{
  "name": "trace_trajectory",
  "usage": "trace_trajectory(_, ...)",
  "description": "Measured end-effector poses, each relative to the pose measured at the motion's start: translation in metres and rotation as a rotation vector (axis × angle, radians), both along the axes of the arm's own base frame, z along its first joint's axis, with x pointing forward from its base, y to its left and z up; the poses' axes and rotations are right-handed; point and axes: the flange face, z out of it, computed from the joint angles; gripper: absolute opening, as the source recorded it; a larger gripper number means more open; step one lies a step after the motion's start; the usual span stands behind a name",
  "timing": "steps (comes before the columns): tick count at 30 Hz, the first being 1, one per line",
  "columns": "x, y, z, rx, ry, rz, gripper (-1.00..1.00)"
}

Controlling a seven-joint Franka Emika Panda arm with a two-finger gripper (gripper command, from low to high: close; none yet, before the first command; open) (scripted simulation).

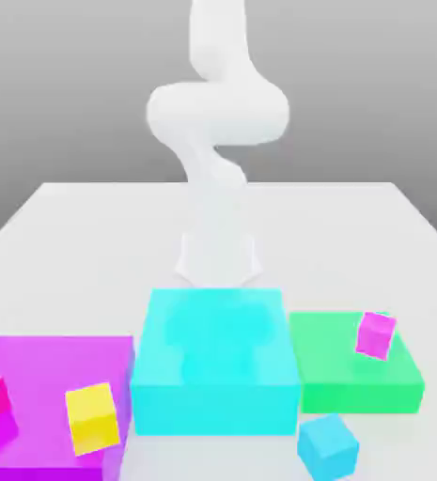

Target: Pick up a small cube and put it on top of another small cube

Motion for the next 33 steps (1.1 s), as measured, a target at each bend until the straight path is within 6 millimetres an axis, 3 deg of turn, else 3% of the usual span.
trace_trajectory(7,0.075,0.033,-0.116,-0.052,0.196,0.074,0.0)
trace_trajectory(14,0.113,0.068,-0.243,-0.092,0.385,0.16,0.0)
trace_trajectory(19,0.116,0.096,-0.338,-0.115,0.519,0.236,0.0)
trace_trajectory(25,0.095,0.12,-0.449,-0.129,0.681,0.316,0.0)
trace_trajectory(30,0.087,0.127,-0.522,-0.129,0.721,0.338,0.0)
trace_trajectory(31,0.087,0.127,-0.535,-0.13,0.722,0.338,-1.0)
trace_trajectory(33,0.087,0.127,-0.535,-0.13,0.722,0.338,-1.0)
